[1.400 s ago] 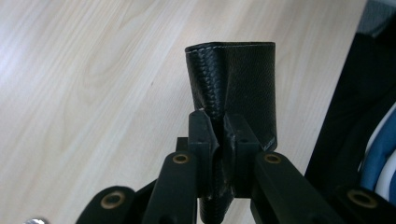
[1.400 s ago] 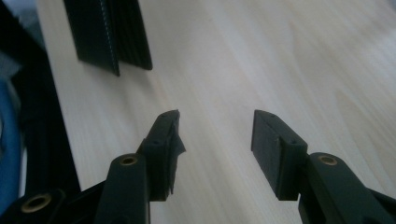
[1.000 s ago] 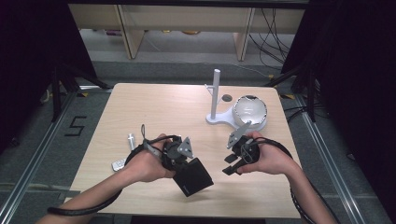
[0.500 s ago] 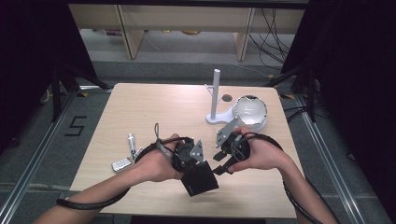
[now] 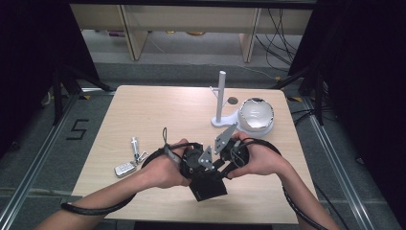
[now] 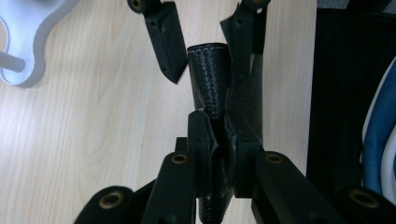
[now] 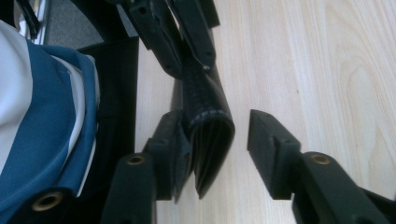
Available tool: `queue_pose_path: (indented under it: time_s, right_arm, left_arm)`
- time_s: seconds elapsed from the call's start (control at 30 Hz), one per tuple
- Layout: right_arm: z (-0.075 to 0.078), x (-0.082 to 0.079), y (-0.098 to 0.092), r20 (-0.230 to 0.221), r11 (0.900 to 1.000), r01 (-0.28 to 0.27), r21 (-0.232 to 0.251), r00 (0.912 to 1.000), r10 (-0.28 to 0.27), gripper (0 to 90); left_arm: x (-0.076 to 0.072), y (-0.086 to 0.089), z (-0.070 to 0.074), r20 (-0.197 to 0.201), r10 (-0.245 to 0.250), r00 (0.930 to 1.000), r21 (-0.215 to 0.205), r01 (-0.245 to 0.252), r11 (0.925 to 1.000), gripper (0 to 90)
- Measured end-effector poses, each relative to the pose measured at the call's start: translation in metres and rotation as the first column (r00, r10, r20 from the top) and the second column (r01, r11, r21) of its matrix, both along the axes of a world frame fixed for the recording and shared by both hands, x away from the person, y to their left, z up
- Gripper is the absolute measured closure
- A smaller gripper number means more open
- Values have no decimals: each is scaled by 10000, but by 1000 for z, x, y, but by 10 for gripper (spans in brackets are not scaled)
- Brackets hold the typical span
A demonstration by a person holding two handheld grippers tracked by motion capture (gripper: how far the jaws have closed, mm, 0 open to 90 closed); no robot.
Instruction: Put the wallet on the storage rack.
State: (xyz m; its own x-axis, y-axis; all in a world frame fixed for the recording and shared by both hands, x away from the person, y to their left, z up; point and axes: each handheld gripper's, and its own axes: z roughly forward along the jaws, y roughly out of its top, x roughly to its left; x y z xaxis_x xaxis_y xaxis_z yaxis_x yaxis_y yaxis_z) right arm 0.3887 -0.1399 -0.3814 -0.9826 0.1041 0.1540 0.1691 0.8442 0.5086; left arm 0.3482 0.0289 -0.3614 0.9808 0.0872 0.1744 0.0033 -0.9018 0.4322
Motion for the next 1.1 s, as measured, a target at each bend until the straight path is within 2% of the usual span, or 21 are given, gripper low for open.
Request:
queue_pose_path:
  time_s: [0.13, 0.23, 0.33, 0.37, 0.4, 0.43, 0.47, 0.5, 0.53, 0.57, 0.6, 0.7, 0.73, 0.77, 0.83, 0.9, 0.93, 0.97, 1.03, 1.07, 1.1]
  right_arm:
    - [-1, 0, 0, -175, 9992, -397, 57, 9991, 398, 739]
    - [-1, 0, 0, 255, 9986, -526, 38, 9983, 525, 768]
    - [-2, 1, -2, 482, 9982, -588, 156, 9972, 579, 775]
    - [-3, 1, -2, 499, 9981, -585, 183, 9971, 576, 777]
    - [-6, 5, -4, 977, 9957, -818, 444, 9922, 772, 781]
    - [-6, 5, -4, 977, 9957, -818, 444, 9922, 772, 781]
    - [-5, 2, -11, 643, 9996, -4, 276, 9979, -14, 782]
    - [-5, 3, -14, 635, 9994, 73, 340, 9979, -95, 782]
    - [-4, 4, -18, 727, 9988, 151, 460, 9972, -184, 782]
    - [-4, 5, -21, 739, 9977, 297, 617, 9967, -342, 782]
    - [-4, 5, -21, 739, 9977, 297, 617, 9967, -342, 782]
    - [-2, 4, -35, 561, 9905, 1095, 832, 9919, -1144, 783]
    - [-3, 8, -37, 904, 9913, 799, 1044, 9919, -895, 783]
    - [-2, 9, -45, 929, 9865, 1143, 1170, 9877, -1255, 782]
    - [-2, 10, -54, 1027, 9821, 1393, 1270, 9829, -1527, 783]
    - [-2, 11, -56, 1014, 9814, 1374, 1339, 9833, -1515, 782]
    - [-3, 12, -63, 1102, 9771, 1547, 1459, 9790, -1715, 782]
    - [-3, 12, -63, 1102, 9771, 1547, 1459, 9790, -1715, 782]
    - [-3, 15, -73, 1100, 9704, 1863, 1535, 9727, -2042, 782]
    - [-3, 15, -76, 1136, 9663, 2047, 1560, 9681, -2234, 782]
    - [-3, 17, -80, 1166, 9642, 2057, 1676, 9670, -2266, 782]
  left_arm:
    - [1, 0, 1, 26, -13, 10000, 26, 13, 10000, 812]
    - [1, 1, 0, -42, 39, 10000, -105, -39, 9999, 791]
    - [3, 4, 1, -159, 267, 9995, -607, -276, 9978, 754]
    - [1, 5, 0, -372, 666, 9971, -1250, -708, 9896, 717]
    - [2, 7, 2, -236, 719, 9971, -1350, -745, 9880, 627]
    - [3, 10, 4, 32, 816, 9967, -1617, -800, 9836, 627]
    - [6, 18, 10, 316, 842, 9959, -1574, -783, 9844, 553]
    - [6, 22, 10, 268, 1120, 9933, -1990, -1045, 9744, 520]
    - [6, 22, 10, 268, 1120, 9933, -1990, -1045, 9744, 492]
    - [8, 33, 14, 382, 1477, 9883, -2398, -1344, 9615, 468]
    - [8, 33, 14, 382, 1477, 9883, -2398, -1344, 9615, 446]
    - [10, 47, 15, 369, 1930, 9805, -2831, -1750, 9430, 414]
    - [11, 54, 14, 387, 2177, 9753, -2975, -1967, 9342, 402]
    - [12, 59, 13, 364, 2303, 9724, -3024, -2089, 9300, 379]
    - [14, 72, 8, 322, 2779, 9601, -3186, -2537, 9133, 348]
    - [16, 83, 5, 389, 3089, 9503, -3140, -2819, 9066, 339]
    - [17, 93, -1, 185, 3415, 9397, -3328, -3163, 8884, 331]
    - [17, 93, -1, 185, 3415, 9397, -3328, -3163, 8884, 328]
    - [18, 103, -5, 145, 3695, 9291, -3337, -3438, 8778, 326]
    - [18, 107, -8, 10, 3802, 9249, -3398, -3572, 8700, 325]
    - [19, 117, -14, -98, 4103, 9119, -3486, -3877, 8533, 325]
